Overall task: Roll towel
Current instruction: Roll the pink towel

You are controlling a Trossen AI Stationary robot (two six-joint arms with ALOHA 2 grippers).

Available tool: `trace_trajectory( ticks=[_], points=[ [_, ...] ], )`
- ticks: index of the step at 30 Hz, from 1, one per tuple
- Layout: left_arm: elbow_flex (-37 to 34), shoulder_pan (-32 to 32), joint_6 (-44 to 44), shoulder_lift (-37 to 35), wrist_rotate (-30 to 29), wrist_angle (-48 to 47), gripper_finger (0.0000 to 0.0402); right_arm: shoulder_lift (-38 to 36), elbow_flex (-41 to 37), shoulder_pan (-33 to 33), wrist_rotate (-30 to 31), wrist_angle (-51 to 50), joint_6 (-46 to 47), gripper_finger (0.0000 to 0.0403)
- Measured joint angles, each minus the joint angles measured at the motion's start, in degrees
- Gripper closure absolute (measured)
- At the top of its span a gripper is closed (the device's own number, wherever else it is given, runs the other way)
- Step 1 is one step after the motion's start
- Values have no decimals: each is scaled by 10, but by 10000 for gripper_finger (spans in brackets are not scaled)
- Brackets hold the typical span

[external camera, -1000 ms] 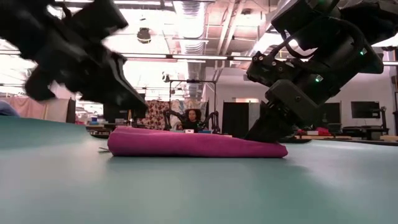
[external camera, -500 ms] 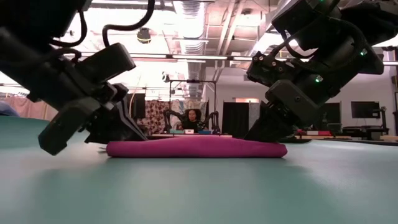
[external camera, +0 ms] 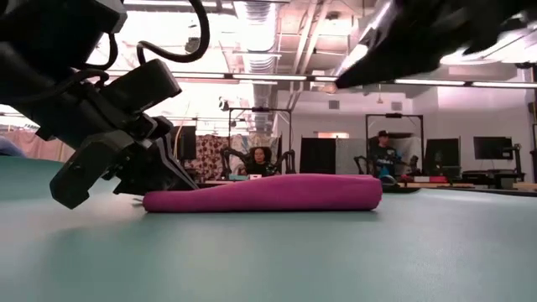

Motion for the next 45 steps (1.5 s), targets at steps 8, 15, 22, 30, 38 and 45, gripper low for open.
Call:
trace_trajectory(
  ticks=[8,15,22,30,38,45],
  points=[
    [1,0,-25,-1,11,-18,401,52,0,17,-9,-70,-33,219],
    [1,5,-31,-1,29,-26,401,146,0,-10,-8,-27,-105,160],
    [0,15,-31,-1,48,-32,401,175,2,-44,-5,-12,-120,171],
    [0,17,-26,-1,56,-33,401,148,0,-55,8,-58,-149,172],
    [0,17,-25,-1,57,-33,401,114,0,-65,9,-79,-163,172],
    [0,17,-23,-1,57,-33,401,113,0,-85,-35,-76,-165,172]
  ],
)
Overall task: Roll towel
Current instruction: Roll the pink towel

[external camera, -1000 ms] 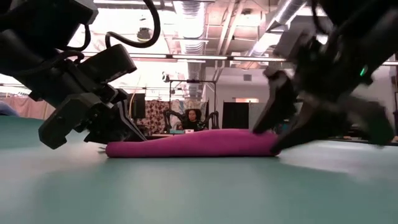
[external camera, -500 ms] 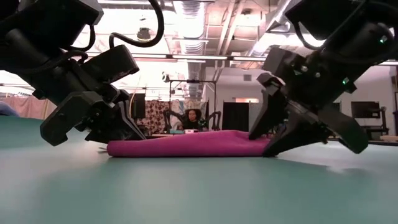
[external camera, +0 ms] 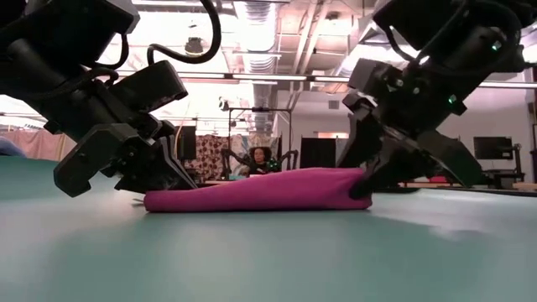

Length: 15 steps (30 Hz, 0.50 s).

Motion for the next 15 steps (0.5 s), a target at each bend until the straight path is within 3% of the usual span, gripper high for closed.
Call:
trace_trajectory(
  ticks=[15],
  points=[
    [0,0,-5,0,0,0,401,0,-57,-3,-2,90,1,188]
  ],
)
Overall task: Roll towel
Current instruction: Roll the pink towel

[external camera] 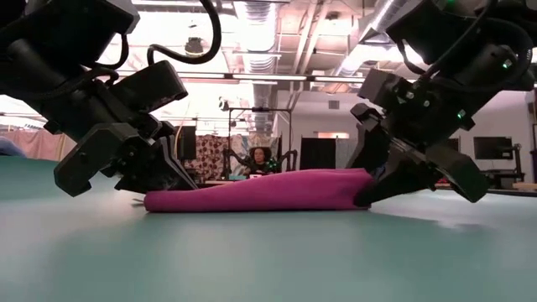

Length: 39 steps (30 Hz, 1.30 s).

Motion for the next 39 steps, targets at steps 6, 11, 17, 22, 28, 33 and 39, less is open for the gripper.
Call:
trace_trajectory(
  ticks=[6,11,17,22,28,33,39],
  points=[
    [0,0,-2,0,0,0,401,8,0,-8,-2,-3,0,226],
    [0,0,-2,0,0,3,401,28,2,-7,2,11,1,298],
    [0,0,-2,-1,3,3,401,37,28,3,-1,-41,40,387],
    [0,1,-3,-4,24,11,401,32,82,12,-43,-151,94,387],
    [5,0,-12,-5,94,22,401,31,165,-18,-204,-264,189,389],
    [18,-2,-1,-5,164,22,402,31,221,-80,-297,-320,281,389],
    [23,-2,13,-5,197,21,402,31,249,-157,-450,-349,370,389]
  ],
)
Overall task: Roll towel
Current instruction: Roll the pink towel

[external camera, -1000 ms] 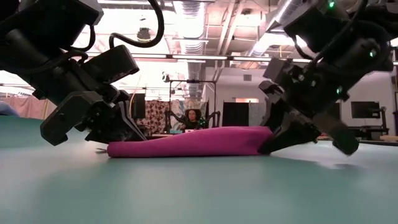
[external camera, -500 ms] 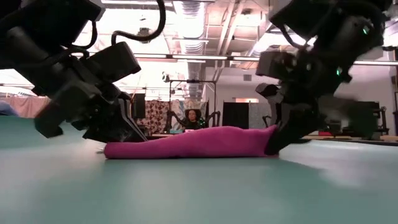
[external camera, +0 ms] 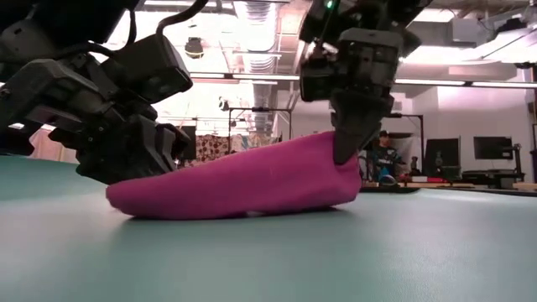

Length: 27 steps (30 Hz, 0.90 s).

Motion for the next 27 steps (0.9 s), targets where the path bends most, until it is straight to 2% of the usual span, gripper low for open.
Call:
trace_trajectory(
  ticks=[5,12,16,22,24,27],
  points=[
    [0,0,0,0,0,0,402,7,0,-45,-36,-33,29,389],
    [-1,0,-30,-12,10,0,401,45,-3,-51,-51,-28,22,389],
    [-3,-5,-45,-51,38,-24,402,80,-2,-51,-69,-7,20,389],
    [-3,-20,-81,-146,39,-101,402,98,-1,-52,-81,1,20,389],
    [-3,-28,-99,-184,24,-126,402,98,-1,-53,-80,3,20,389],
    [-2,-55,-109,-226,-63,-129,402,99,-2,-59,-88,4,25,389]
  ],
)
